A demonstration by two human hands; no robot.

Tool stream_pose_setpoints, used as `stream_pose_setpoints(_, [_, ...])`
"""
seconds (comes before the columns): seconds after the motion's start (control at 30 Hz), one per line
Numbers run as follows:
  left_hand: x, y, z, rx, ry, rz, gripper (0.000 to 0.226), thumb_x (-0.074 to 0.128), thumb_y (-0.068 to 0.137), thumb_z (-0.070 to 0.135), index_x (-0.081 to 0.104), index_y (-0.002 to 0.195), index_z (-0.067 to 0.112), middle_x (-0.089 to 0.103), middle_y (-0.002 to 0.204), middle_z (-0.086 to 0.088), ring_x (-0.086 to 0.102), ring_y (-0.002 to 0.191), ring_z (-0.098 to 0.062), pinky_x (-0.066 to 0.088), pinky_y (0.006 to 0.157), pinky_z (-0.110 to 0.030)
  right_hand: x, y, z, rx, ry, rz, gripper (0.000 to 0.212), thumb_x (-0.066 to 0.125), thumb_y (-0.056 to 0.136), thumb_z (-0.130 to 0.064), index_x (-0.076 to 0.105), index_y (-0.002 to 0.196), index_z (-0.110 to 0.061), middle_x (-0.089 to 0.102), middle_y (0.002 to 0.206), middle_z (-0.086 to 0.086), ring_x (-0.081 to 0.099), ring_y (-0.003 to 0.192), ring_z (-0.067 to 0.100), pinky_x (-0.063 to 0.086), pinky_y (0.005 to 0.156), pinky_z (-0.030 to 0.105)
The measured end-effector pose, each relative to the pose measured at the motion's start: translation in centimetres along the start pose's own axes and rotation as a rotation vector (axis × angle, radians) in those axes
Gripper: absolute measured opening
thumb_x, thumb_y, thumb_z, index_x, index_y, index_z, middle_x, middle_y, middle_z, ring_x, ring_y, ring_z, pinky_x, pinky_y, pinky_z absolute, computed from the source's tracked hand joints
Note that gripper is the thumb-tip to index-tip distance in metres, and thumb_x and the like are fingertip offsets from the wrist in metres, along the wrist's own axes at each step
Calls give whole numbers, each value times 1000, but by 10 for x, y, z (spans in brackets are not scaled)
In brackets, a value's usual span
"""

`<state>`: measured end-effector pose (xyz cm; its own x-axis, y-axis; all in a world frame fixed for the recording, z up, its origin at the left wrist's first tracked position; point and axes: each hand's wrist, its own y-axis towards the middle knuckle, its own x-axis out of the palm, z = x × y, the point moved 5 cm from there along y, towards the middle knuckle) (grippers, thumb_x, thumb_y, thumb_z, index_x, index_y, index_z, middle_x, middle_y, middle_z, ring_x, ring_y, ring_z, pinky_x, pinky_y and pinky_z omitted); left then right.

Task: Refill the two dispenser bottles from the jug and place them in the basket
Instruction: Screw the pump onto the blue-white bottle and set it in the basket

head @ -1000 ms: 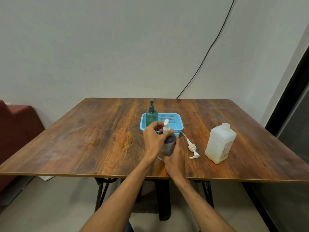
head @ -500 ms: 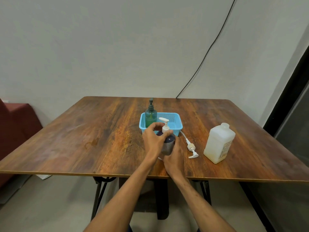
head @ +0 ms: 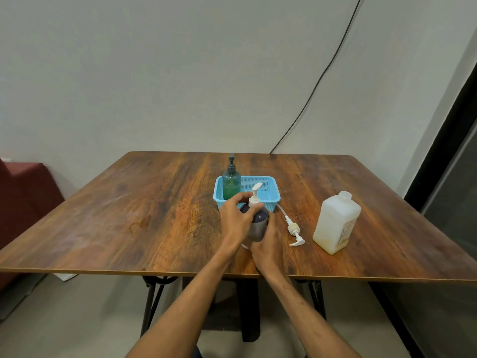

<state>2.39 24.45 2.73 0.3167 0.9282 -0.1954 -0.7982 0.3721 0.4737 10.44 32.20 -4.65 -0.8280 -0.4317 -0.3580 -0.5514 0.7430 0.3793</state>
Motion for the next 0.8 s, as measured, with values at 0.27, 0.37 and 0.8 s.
stream_pose_setpoints(0.27, [4,1,-9,-64,-45,-225,52,72,89,30,54,137,16,60,132,11,57,118,-1,51,98,-18,2,1,3,15,-21,-11,94,88,75,-22,34,151,-26,52,147,-4,51,132,11,44,100,22])
stream_pose_setpoints(0.37, [2,-3,-3,-18,-22,-36,42,83,79,25,64,115,16,64,111,14,60,99,8,48,79,-3,0,0,1,10,-12,-14,89,85,79,-21,34,152,-25,52,147,-5,51,132,11,41,97,16])
stream_pose_setpoints(0.8, [-2,4,-7,-40,-62,-157,45,81,80,28,65,121,17,66,118,12,61,109,2,50,85,-8,-1,0,-2,12,17,-26,97,92,70,-27,36,149,-26,56,140,-7,51,119,2,43,89,17])
